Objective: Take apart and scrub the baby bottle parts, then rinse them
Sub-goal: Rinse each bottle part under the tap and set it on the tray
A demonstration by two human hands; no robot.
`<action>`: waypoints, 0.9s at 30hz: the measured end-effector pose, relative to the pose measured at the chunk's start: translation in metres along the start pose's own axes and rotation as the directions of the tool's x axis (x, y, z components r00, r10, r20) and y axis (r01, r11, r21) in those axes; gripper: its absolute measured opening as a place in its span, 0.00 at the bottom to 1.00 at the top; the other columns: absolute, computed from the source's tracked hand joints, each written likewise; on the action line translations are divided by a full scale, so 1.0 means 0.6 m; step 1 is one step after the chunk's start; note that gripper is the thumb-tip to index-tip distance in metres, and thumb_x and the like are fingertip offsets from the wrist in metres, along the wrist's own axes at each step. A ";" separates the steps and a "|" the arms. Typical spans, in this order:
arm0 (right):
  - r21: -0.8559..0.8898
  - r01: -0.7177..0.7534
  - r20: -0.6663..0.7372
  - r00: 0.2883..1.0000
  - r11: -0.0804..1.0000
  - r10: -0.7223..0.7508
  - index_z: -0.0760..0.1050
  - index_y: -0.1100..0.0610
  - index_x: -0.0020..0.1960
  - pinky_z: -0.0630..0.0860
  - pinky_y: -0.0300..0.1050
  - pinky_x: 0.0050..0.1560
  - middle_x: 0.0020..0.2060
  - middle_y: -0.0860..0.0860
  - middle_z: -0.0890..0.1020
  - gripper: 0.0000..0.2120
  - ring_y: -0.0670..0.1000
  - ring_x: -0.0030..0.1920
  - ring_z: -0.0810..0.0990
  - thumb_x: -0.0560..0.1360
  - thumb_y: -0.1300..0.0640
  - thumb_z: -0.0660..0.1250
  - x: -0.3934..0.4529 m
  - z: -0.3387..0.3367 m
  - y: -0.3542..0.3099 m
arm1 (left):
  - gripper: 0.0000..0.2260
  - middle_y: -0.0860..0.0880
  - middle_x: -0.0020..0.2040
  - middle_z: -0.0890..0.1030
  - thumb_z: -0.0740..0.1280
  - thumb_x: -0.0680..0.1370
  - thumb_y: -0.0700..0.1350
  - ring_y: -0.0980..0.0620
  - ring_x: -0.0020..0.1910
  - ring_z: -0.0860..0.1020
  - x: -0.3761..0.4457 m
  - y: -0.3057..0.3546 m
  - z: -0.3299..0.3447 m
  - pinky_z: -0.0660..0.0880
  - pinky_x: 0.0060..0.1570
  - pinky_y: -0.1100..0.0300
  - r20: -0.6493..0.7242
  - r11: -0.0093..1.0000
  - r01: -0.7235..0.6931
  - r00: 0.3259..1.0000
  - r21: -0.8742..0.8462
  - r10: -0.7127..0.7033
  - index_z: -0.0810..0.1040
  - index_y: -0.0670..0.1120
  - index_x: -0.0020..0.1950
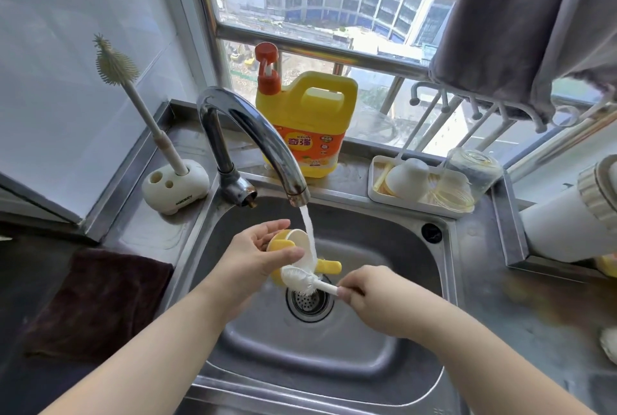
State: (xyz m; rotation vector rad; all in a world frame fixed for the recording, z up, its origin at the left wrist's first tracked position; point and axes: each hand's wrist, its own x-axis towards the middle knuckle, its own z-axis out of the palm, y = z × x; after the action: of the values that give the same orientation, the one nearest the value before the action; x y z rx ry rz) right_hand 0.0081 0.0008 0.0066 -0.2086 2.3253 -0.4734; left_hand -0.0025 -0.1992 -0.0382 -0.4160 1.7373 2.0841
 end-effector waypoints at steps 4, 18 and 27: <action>-0.339 -0.025 -0.320 0.943 0.940 -0.090 0.76 0.48 0.48 0.65 0.42 0.33 0.35 0.47 0.73 0.05 0.54 0.43 0.80 0.76 0.52 0.62 0.006 -0.006 0.014 | 0.35 0.44 0.54 0.82 0.78 0.57 0.48 0.50 0.54 0.80 0.009 -0.002 -0.003 0.73 0.60 0.55 0.014 0.999 0.041 0.999 0.035 -0.041 0.75 0.44 0.63; 0.034 0.069 -0.158 0.985 0.997 -0.063 0.79 0.49 0.55 0.74 0.43 0.41 0.38 0.45 0.78 0.11 0.49 0.39 0.76 0.79 0.50 0.59 -0.007 0.015 0.011 | 0.30 0.49 0.36 0.77 0.68 0.61 0.68 0.51 0.38 0.74 0.009 -0.004 0.012 0.71 0.45 0.57 -0.021 0.968 0.158 0.987 0.193 -0.157 0.76 0.43 0.47; 0.347 0.058 -0.196 0.981 0.936 0.012 0.80 0.49 0.52 0.61 0.33 0.26 0.25 0.45 0.69 0.10 0.43 0.25 0.64 0.79 0.52 0.60 -0.011 0.016 0.002 | 0.32 0.41 0.51 0.81 0.76 0.61 0.55 0.46 0.48 0.82 -0.002 -0.011 0.005 0.79 0.50 0.49 0.130 0.974 0.203 0.973 -0.097 -0.190 0.71 0.42 0.59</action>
State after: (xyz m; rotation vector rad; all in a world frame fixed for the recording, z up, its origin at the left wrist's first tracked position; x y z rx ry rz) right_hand 0.0194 0.0013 0.0040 -0.0163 2.3785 -0.9486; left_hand 0.0017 -0.1953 -0.0429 -0.4647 1.4564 2.0237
